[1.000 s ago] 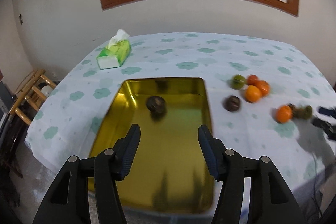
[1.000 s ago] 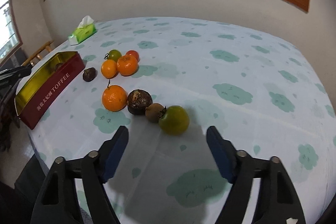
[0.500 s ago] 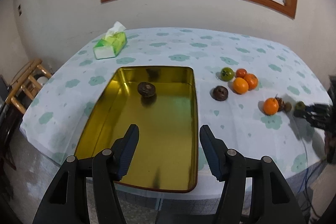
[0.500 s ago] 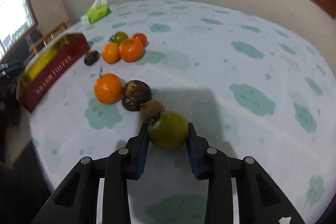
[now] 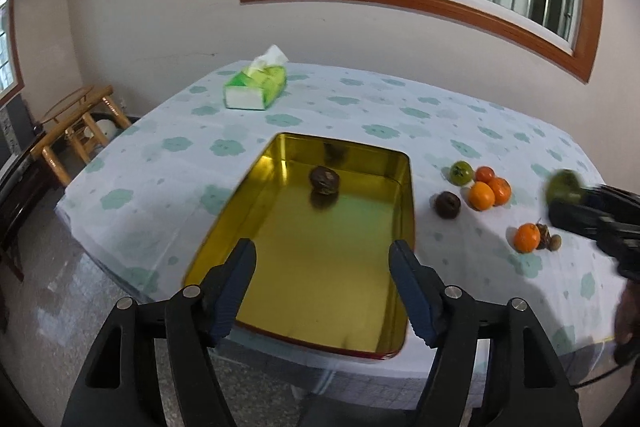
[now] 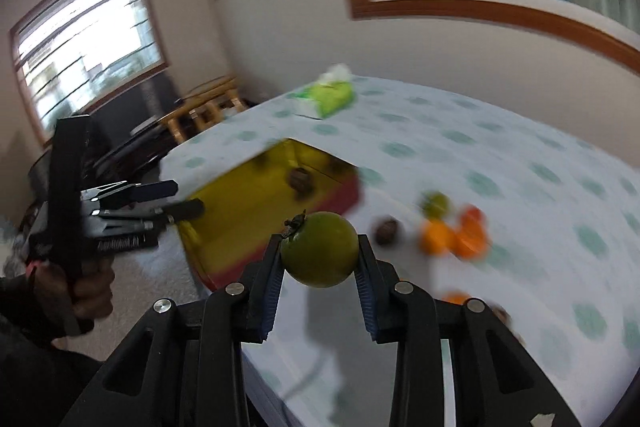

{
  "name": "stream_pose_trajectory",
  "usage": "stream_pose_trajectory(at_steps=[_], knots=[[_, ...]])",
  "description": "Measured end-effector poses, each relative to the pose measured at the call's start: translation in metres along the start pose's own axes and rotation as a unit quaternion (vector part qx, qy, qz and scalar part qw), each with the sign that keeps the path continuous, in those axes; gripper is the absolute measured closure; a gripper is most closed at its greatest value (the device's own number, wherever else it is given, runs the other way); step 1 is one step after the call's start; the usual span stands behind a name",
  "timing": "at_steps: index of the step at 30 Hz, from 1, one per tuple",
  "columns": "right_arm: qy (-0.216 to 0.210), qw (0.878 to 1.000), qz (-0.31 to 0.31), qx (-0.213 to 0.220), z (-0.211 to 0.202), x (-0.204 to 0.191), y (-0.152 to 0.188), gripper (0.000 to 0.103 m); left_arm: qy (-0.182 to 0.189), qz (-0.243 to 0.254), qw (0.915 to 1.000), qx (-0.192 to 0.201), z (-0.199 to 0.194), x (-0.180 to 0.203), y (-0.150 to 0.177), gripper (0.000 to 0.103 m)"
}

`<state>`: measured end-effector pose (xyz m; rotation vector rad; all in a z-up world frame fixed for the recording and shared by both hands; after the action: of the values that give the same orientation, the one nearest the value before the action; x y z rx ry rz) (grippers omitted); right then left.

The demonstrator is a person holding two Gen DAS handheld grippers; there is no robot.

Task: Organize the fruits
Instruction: 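Carry the green fruit into the gold tray and open the right gripper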

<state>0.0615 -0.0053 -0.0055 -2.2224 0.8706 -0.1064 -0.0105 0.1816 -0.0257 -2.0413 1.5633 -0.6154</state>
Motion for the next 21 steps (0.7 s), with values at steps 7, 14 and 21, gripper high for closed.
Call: stream_pose_trajectory(at_steps=[7,14,21], knots=[[-0.017,0.998,-0.017,-0.050,0.085,-0.029,-0.041,0.071,-0.024,-0.012,0.9996,-0.004,-0.007,-0.026,-0.002,0.029],[-0.002,0.996,0.011,-0.093,0.135,-0.022,-0.050,0.071,-0.033,-0.017,0.9992,-0.014,-0.001,-0.043,0.004,0.025],[0.022,0.993,0.010,-0.119,0.164,-0.022,-0.060,0.070,-0.037,-0.013,0.9989,-0.027,0.009,-0.045,0.010,0.023]])
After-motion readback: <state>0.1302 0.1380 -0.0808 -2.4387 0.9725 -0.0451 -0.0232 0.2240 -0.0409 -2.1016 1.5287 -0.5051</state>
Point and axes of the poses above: each gripper's, at about its wrist camera, not at the fingertips, and z roughly the way its jaws point, x to its right, y to its underside, the point moved 6 cm from there along z, roughly the way its jaws point, and after that the axes turned 9 degrees about -x, right-handed, at the moved point
